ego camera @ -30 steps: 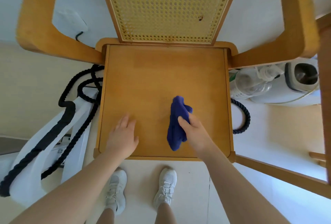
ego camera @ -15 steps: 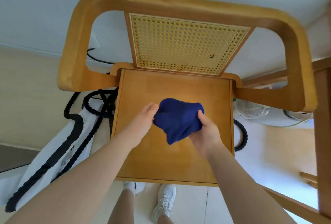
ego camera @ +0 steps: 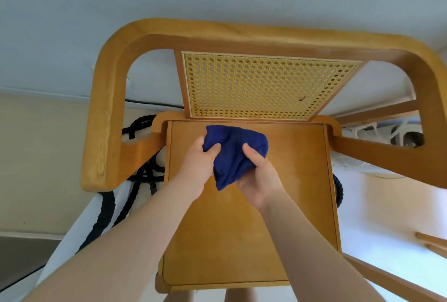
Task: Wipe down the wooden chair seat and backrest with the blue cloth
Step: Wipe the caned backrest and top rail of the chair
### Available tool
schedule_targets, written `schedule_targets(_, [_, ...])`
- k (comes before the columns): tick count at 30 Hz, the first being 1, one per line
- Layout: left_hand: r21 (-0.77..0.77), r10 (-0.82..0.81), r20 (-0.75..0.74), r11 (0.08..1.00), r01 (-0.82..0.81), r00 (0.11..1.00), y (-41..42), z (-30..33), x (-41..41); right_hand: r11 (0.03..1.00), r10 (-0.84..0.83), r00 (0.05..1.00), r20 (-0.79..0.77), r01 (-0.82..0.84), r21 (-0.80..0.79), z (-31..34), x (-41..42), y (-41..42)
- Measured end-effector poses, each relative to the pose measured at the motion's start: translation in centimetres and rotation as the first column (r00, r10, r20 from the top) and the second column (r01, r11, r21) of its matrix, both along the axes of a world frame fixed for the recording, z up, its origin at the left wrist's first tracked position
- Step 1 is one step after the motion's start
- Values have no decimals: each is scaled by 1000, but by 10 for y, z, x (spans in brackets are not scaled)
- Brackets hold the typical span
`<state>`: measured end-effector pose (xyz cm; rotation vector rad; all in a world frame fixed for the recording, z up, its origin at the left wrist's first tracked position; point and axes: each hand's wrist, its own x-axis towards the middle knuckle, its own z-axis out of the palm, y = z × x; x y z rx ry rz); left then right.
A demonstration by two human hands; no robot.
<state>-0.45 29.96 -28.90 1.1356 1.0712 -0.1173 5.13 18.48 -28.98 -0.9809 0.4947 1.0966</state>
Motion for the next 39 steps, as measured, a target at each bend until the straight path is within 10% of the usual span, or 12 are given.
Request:
schedule_targets(4, [464, -180, -94, 862, 203, 979, 19, 3, 11, 977, -42, 999, -31, 35, -209, -7, 31, 20])
schedule_targets(9, [909, -406, -131, 314, 273, 904, 51, 56, 40, 908, -127, 992, 8, 120, -402, 10, 69, 45])
schedule_targets(14, [922, -336, -377, -226, 315, 863, 96, 98, 58, 871, -31, 966, 256, 152, -468, 27, 93, 81])
schedule_targets(19, [805, -181, -586, -235, 544, 790, 134, 84, 49, 745, -26, 929, 368, 263, -613, 25, 86, 115])
schedule_targets(26, [888, -221, -448, -218, 404, 866, 148, 71, 50, 820, 132, 957, 260, 42, -571, 20, 41, 175])
schedule_targets(34, [911, -292, -409, -176, 372, 865, 152, 74, 47, 696, -78, 864, 497, 404, -593, 16, 61, 149])
schedule_targets(39, [898, -300, -431, -232, 374, 851, 150, 71, 45, 692, 63, 879, 472, 302, -656, -24, 33, 164])
